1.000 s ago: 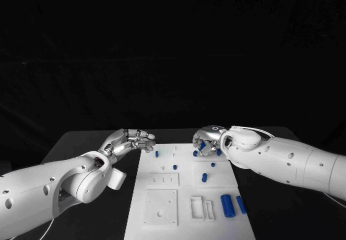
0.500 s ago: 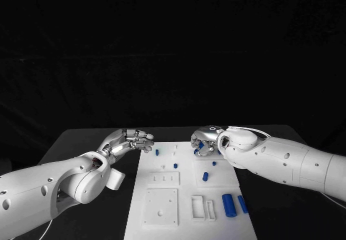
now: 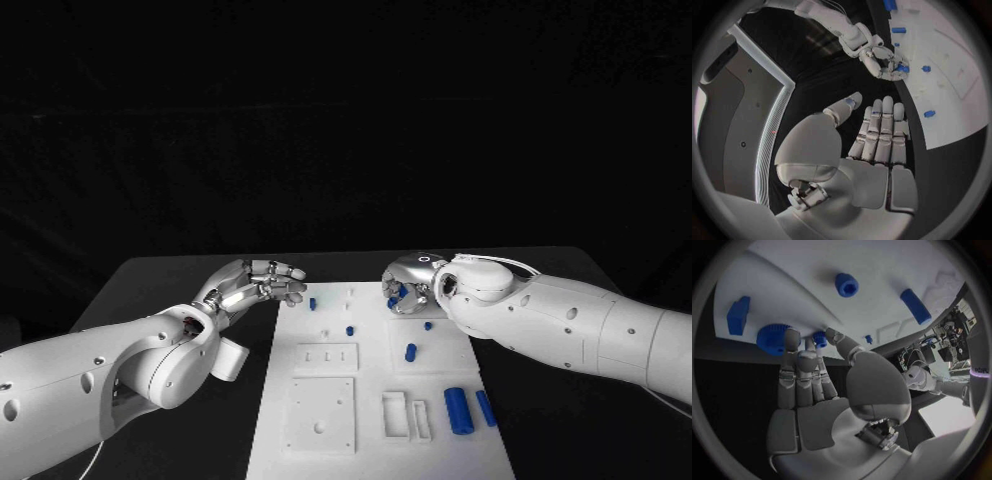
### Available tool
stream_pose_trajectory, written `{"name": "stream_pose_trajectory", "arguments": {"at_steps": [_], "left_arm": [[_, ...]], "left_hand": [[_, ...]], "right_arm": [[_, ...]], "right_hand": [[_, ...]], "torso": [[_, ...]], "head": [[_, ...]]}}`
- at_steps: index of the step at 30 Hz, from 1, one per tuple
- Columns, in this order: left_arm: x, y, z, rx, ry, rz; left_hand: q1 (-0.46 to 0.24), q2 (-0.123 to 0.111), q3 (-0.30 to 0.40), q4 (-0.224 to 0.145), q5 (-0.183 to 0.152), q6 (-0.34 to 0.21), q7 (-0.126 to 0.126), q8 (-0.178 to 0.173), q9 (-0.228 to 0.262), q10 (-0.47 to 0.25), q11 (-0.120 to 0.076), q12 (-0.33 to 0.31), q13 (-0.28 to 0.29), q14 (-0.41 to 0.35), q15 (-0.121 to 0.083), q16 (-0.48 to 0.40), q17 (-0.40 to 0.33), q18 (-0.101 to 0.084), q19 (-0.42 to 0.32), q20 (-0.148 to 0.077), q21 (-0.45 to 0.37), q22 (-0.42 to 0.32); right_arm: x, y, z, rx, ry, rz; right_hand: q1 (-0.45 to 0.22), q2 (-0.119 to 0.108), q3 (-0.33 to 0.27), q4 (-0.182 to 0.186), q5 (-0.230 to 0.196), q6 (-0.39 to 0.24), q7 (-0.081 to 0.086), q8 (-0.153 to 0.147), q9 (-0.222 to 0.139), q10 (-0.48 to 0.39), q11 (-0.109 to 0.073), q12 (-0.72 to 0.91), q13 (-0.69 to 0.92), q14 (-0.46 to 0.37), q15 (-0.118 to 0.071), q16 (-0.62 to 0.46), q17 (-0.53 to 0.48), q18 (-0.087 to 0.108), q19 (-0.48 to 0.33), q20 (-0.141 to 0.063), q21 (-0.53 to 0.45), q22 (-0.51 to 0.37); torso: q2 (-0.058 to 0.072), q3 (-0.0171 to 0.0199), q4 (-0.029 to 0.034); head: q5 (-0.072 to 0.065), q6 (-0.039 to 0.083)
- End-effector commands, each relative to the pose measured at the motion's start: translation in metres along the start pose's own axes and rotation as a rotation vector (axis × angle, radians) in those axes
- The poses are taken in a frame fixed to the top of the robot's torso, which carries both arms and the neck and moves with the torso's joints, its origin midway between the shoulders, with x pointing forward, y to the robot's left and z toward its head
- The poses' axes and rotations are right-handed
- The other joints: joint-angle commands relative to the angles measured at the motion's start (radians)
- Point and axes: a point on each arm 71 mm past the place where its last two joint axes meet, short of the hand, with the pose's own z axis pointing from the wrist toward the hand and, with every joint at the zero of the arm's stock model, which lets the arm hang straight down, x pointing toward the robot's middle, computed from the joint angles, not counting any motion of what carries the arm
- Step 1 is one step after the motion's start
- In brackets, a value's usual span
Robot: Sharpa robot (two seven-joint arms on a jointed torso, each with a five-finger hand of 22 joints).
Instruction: Assemble the parts on the task board
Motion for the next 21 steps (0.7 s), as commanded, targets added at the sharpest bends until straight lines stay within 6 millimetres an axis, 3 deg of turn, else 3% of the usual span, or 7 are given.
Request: {"name": "stream_pose_trajectory", "arguments": {"at_steps": [1,9,12,16,21], "left_arm": [[0.0012,-0.0023,0.001,0.012,0.005,-0.015],[0.0006,-0.0021,0.0013,0.011,0.001,-0.016],[0.0006,-0.002,0.0015,0.01,0.001,-0.017],[0.0009,-0.0014,0.002,0.003,0.005,-0.018],[0.0,-0.0008,0.0022,-0.002,0.001,-0.019]], "left_hand": [[-0.009,0.001,0.002,0.003,-0.007,-0.007,0.0,-0.004,-0.002,-0.005,0.0,-0.005,-0.001,-0.005,-0.001,-0.005,0.0,0.006,-0.005,0.002,-0.004,0.001],[-0.01,0.001,0.003,0.004,-0.006,-0.008,0.001,-0.006,-0.002,-0.006,0.001,-0.007,-0.001,-0.005,-0.001,-0.006,0.001,0.006,-0.004,0.002,-0.004,0.002],[-0.011,0.001,0.003,0.004,-0.005,-0.009,0.001,-0.006,-0.002,-0.006,0.001,-0.007,-0.002,-0.004,-0.001,-0.006,0.001,0.006,-0.004,0.002,-0.004,0.002],[-0.008,-0.001,0.005,0.001,-0.004,-0.01,0.001,-0.007,-0.002,-0.007,0.001,-0.009,-0.002,-0.004,-0.001,-0.007,0.001,0.006,-0.005,0.001,-0.004,0.002],[0.009,-0.005,0.011,-0.005,-0.006,-0.01,0.002,-0.009,-0.002,-0.004,0.001,-0.014,-0.004,-0.002,-0.002,-0.009,0.003,0.007,-0.005,0.001,-0.004,0.003]], "right_arm": [[0.0044,0.0018,0.0002,-0.006,0.022,-0.015],[0.0049,0.0032,0.0004,-0.013,0.028,-0.005],[0.0059,0.0034,0.0004,-0.011,0.041,0.003],[0.0056,0.004,0.0005,-0.003,0.038,0.009],[0.0033,0.006,0.0005,0.001,0.008,-0.01]], "right_hand": [[-0.002,0.001,0.013,0.0,-0.006,0.013,-0.001,-0.003,0.003,0.014,-0.001,0.0,0.003,-0.008,0.0,0.007,-0.004,0.025,0.008,-0.003,0.003,0.003],[-0.036,0.015,0.091,0.009,-0.083,0.052,-0.016,0.005,0.015,0.068,-0.021,0.021,0.032,-0.012,-0.019,0.022,-0.031,0.025,0.015,-0.003,0.0,0.015],[-0.046,0.027,0.163,0.045,-0.163,0.066,-0.022,0.006,0.019,0.078,-0.026,0.024,0.044,-0.012,-0.023,0.03,-0.041,0.025,0.02,-0.004,-0.002,0.017],[-0.048,0.026,0.233,0.071,-0.167,0.079,-0.027,0.008,0.026,0.089,-0.031,0.027,0.058,-0.015,-0.03,0.041,-0.049,0.025,0.025,-0.007,-0.001,0.025],[-0.048,0.022,0.268,0.067,-0.168,0.09,-0.031,0.014,0.036,0.103,-0.039,0.032,0.073,-0.019,-0.037,0.048,-0.055,0.025,0.028,-0.009,0.0,0.034]], "torso": [[0.005,0.0018,-0.0001],[0.009,0.0012,-0.0006],[0.011,0.0015,-0.0006],[0.012,0.0021,-0.0005],[0.014,0.0017,-0.0003]], "head": [[0.002,0.002],[-0.001,0.001],[-0.002,0.003],[-0.002,0.005],[-0.003,0.006]]}}
